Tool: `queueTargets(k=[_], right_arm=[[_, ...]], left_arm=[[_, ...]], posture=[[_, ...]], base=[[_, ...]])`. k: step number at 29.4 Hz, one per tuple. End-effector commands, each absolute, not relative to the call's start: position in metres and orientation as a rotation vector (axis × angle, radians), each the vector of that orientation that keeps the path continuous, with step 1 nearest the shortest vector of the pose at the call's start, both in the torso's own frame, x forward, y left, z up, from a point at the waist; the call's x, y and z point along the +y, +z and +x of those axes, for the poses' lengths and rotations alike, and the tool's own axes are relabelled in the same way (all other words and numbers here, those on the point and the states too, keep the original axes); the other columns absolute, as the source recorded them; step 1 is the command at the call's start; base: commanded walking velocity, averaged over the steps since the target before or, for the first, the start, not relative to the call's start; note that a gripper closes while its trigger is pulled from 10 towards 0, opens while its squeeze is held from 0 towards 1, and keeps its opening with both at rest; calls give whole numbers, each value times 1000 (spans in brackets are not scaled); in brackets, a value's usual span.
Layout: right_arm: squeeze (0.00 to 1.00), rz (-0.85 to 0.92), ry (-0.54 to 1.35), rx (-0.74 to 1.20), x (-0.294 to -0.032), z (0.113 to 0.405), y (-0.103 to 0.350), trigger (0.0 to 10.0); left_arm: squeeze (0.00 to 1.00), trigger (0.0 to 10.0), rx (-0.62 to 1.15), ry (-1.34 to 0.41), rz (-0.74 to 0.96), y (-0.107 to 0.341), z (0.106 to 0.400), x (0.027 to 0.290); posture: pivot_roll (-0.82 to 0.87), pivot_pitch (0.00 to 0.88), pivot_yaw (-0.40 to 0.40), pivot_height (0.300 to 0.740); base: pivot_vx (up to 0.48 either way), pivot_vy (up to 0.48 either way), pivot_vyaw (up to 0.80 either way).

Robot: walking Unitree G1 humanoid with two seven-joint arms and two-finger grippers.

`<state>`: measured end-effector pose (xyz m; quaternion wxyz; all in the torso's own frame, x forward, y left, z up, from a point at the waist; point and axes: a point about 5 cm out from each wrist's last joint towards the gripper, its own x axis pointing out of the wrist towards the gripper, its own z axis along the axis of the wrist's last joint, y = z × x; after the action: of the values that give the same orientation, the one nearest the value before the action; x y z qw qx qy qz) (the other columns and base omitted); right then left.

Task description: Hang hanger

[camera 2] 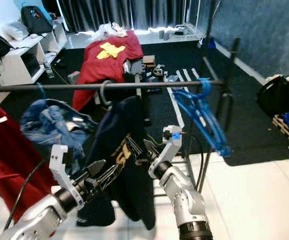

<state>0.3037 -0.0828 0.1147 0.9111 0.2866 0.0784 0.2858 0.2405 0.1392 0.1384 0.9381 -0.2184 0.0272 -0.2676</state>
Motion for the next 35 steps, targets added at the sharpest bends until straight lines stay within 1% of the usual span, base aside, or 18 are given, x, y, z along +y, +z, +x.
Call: queueTargets(k=[1,2,3,5,6,8,9,11,14,16,20,22,26,27,32,33,34,35], right_arm=[[0,591,590,158,-82,303,114,10000],[0,591,590,158,-82,303,114,10000],[0,590,591,158,-82,303,114,10000],[0,590,591,158,-82,303,114,10000],[0,589,592,158,-82,303,114,10000],[0,589,592,158,-82,303,114,10000],[0,587,593,158,-81,304,114,10000],[0,581,594,155,-80,304,115,10000],[0,581,594,155,-80,304,115,10000],[0,580,593,155,-79,303,114,10000],[0,580,592,154,-78,303,114,10000],[0,580,590,151,-79,303,114,10000],[0,580,589,150,-79,303,114,10000],[0,581,588,150,-79,303,114,10000],[0,582,587,149,-78,303,114,10000],[0,583,588,150,-78,303,114,10000],[0,583,588,150,-78,303,114,10000],[0,582,589,152,-78,302,114,10000]], left_arm=[[0,10000,29,-516,-434,141,246,141],[0,10000,29,-516,-434,141,246,141],[0,10000,-10,-466,-439,146,253,144],[0,10000,-10,-466,-439,146,253,144],[0,10000,-59,-407,-424,153,262,149],[0,10000,-59,-407,-424,153,262,149],[0,10000,-102,-350,-395,161,271,155],[0,10000,-123,-158,-256,168,294,179],[0,10000,-123,-158,-256,168,294,179],[0,10000,-57,-11,-181,159,308,197],[0,10000,-31,26,-154,153,310,201],[0,10000,-17,104,-125,147,312,207],[0,10000,-19,121,-123,146,313,209],[1000,10000,-17,139,-122,143,313,214],[1000,10000,-40,163,-123,143,314,222],[608,10000,-90,151,-118,148,318,221],[608,10000,-90,151,-118,148,318,221],[0,10000,-129,114,-117,153,321,218]], posture=[[-96,11,29,740],[-96,11,29,740],[-97,9,26,740],[-97,9,26,740],[-98,11,28,740],[-98,11,28,740],[-101,11,29,740],[-108,9,35,740],[-108,9,35,740],[-114,7,43,740],[-116,8,45,740],[-118,9,48,740],[-118,9,48,740],[-116,10,50,740],[-116,11,50,740],[-119,12,47,740],[-119,12,47,740],[-123,13,43,740]], base=[[0,-465,0],[0,-465,0],[0,0,0],[0,0,0],[0,0,0],[0,0,0],[0,0,0],[0,0,0],[0,0,0],[0,0,0],[0,0,0],[0,0,0],[0,0,0],[0,0,0],[0,0,0],[0,0,0],[0,0,0],[0,0,0]])
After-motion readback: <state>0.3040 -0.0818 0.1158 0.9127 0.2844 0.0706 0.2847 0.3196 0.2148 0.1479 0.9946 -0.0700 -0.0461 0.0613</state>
